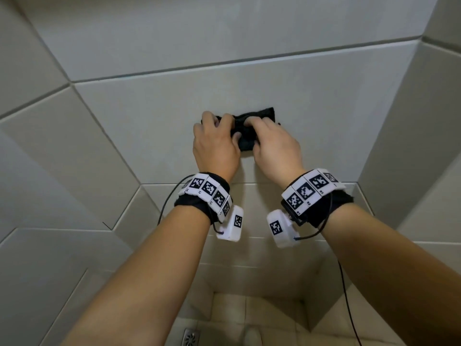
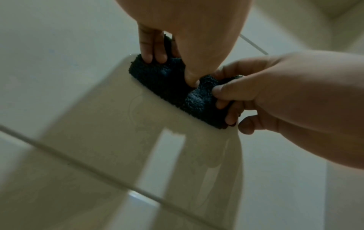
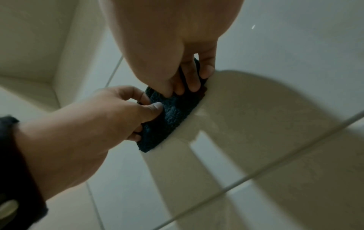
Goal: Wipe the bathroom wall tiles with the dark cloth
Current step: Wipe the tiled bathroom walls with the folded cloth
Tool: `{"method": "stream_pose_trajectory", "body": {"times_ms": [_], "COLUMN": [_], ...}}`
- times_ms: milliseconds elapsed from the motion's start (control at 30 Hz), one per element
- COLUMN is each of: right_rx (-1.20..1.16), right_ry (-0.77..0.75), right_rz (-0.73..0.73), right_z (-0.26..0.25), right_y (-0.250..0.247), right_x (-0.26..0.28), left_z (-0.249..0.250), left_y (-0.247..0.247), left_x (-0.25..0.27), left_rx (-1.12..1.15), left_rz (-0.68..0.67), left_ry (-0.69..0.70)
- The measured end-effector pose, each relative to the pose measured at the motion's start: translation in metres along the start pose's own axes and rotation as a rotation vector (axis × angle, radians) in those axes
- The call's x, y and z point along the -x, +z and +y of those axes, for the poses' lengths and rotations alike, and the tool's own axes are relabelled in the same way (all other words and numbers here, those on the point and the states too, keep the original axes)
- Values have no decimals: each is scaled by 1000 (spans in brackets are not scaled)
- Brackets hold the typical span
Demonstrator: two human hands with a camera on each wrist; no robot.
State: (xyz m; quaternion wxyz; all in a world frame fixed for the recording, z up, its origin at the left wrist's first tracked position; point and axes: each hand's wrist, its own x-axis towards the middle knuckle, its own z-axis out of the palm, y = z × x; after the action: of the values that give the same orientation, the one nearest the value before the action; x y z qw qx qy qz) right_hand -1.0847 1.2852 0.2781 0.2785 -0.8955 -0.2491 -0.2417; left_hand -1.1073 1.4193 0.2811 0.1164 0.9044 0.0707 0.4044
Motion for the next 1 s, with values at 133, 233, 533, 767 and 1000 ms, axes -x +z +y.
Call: {"method": "stream_pose_trajectory", "body": {"times_ms": [133, 233, 533, 767, 1000], "right_rx": [7, 30, 38, -6, -47], "right_ry": [22, 33, 47, 11, 73], "right_rz": [10, 44, 175, 276, 192], "right_z": [6, 8, 7, -21, -22], "right_y": [13, 13, 15, -32, -35], "right_x": [8, 4, -9, -51, -59], "left_z": [-5, -6, -9, 2, 1], "left_y": [12, 13, 14, -27, -24], "left_x": [15, 15, 8, -42, -46], "left_rx": [29, 36, 82, 47, 83], "left_rz": [-14, 16, 44, 146, 209], "left_ry": [-33, -24, 25, 93, 75]}}
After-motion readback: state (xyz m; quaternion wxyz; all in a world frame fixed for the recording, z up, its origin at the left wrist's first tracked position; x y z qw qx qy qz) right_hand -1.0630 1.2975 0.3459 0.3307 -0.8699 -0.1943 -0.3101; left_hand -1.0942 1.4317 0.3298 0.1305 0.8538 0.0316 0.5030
